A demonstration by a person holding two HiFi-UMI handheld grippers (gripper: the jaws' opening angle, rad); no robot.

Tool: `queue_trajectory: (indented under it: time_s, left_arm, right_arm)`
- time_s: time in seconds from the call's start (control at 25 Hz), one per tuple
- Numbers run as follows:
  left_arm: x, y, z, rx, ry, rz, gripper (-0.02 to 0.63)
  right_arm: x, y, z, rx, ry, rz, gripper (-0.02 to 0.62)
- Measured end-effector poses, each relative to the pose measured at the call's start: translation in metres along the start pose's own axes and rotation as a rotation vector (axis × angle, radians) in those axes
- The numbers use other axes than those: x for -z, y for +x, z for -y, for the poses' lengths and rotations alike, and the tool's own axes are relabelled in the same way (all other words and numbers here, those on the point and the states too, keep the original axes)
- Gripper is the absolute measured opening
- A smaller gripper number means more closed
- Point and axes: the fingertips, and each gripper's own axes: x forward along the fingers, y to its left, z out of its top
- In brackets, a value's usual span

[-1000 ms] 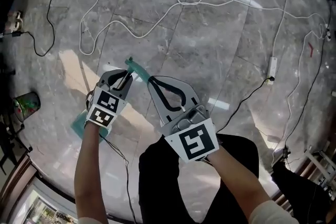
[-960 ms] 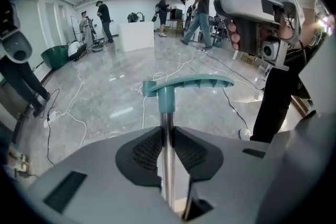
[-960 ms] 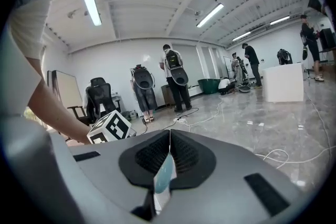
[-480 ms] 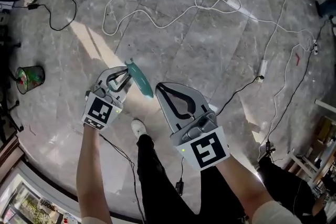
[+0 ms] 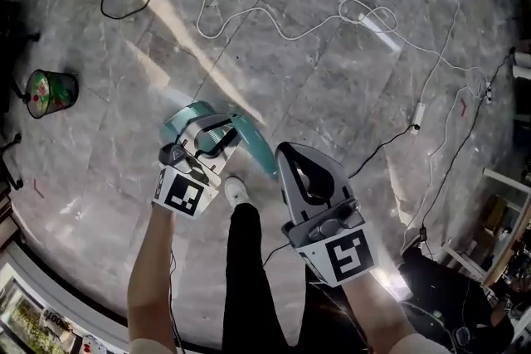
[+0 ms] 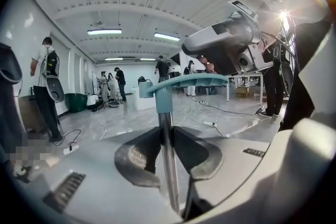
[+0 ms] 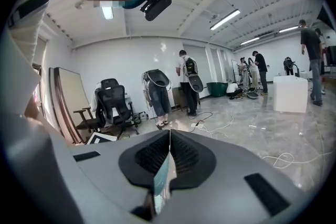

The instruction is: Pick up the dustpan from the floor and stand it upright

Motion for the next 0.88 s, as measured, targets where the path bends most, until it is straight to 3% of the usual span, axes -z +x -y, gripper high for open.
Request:
queue_trajectory:
  time_s: [0.2,0.36,0.52,0.88]
  left_arm:
    - [0.004,-0.033,0.004,-0.025,0.039,0.033,0.081]
    - [0.011,-0.055,0.008,-0.100,0.018,0.054,0.081]
    - [0.013,-0.063,0.007,-0.150,0.037,0.051,0.081]
    - [0.023,-0.081,0.008,-0.210,-0.004,0.039,0.095]
  right_arm:
    - [0.012,0.004,-0.031,-0.011,-0.049,-0.048,0.018]
    - [0.012,0.003,-0.051,-0.041,-0.076,-0.059,0.018]
    - [0.015,0.003,-0.057,-0.053,-0.081,-0.066,0.018]
    - [0.025,-0.010,-0.069,-0.058,-0.074,-0.082,0.018]
